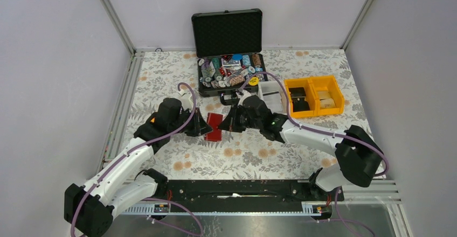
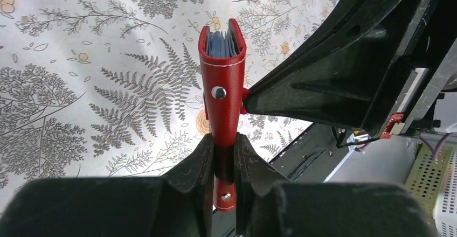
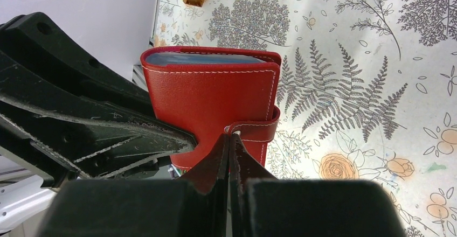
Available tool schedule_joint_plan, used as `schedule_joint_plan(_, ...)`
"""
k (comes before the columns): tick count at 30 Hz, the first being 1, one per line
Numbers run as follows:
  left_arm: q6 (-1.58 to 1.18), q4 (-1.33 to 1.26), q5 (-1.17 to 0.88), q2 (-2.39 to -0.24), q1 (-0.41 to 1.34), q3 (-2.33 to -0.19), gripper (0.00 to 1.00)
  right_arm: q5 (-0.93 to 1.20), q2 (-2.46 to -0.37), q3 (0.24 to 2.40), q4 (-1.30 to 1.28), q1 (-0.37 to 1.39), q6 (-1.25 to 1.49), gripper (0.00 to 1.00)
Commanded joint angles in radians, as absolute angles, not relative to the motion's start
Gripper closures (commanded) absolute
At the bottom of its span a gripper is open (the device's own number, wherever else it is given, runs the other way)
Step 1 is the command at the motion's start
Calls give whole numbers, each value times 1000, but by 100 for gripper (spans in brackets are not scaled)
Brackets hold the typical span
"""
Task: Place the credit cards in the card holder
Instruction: Close the card holder, then place the card holder at the center of the board.
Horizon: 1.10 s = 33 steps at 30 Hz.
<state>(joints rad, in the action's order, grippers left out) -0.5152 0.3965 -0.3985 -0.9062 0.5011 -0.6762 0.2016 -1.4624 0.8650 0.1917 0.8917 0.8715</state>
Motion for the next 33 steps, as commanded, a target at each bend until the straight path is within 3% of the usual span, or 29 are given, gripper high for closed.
schedule_joint_plan(1, -530, 289, -527, -906, 517, -683, 100, 209, -1512, 944, 291, 925, 891, 100)
schedule_joint_plan(33, -563, 206, -599, -896, 517, -651, 100, 322, -1714, 1022, 474, 979, 951, 100)
